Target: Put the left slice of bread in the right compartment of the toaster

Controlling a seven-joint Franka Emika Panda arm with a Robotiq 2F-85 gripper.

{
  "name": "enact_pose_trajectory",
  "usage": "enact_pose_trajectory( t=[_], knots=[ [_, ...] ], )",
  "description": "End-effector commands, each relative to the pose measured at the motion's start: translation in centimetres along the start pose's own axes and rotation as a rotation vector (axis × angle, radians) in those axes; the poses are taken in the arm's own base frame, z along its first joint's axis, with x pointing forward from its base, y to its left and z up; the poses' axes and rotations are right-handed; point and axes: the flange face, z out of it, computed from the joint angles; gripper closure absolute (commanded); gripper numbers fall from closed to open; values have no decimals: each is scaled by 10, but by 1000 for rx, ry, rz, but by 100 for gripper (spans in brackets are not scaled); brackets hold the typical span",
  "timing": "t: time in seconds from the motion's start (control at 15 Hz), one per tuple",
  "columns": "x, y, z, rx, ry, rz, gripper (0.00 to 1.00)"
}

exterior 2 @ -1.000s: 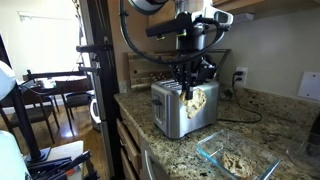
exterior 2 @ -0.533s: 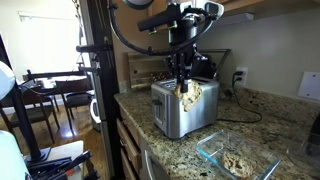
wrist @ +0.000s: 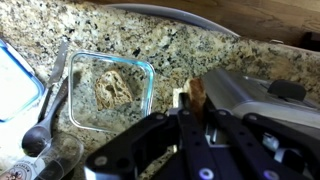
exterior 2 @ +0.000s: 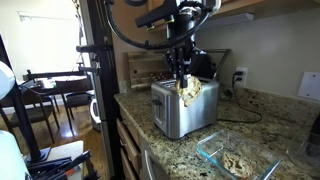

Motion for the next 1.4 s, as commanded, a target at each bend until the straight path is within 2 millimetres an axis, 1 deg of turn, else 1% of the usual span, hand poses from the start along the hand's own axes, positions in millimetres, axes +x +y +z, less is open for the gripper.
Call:
enact_pose_trajectory(
  t=[0.0, 0.53, 0.67, 1.33],
  knots=[
    [-10, -9, -10, -33, 46, 9, 95],
    [-5, -19, -18, -52, 81, -9, 95],
    [-7, -23, -22, -57, 92, -9, 95],
    [-17, -34, -38, -78, 120, -11, 95]
  ],
)
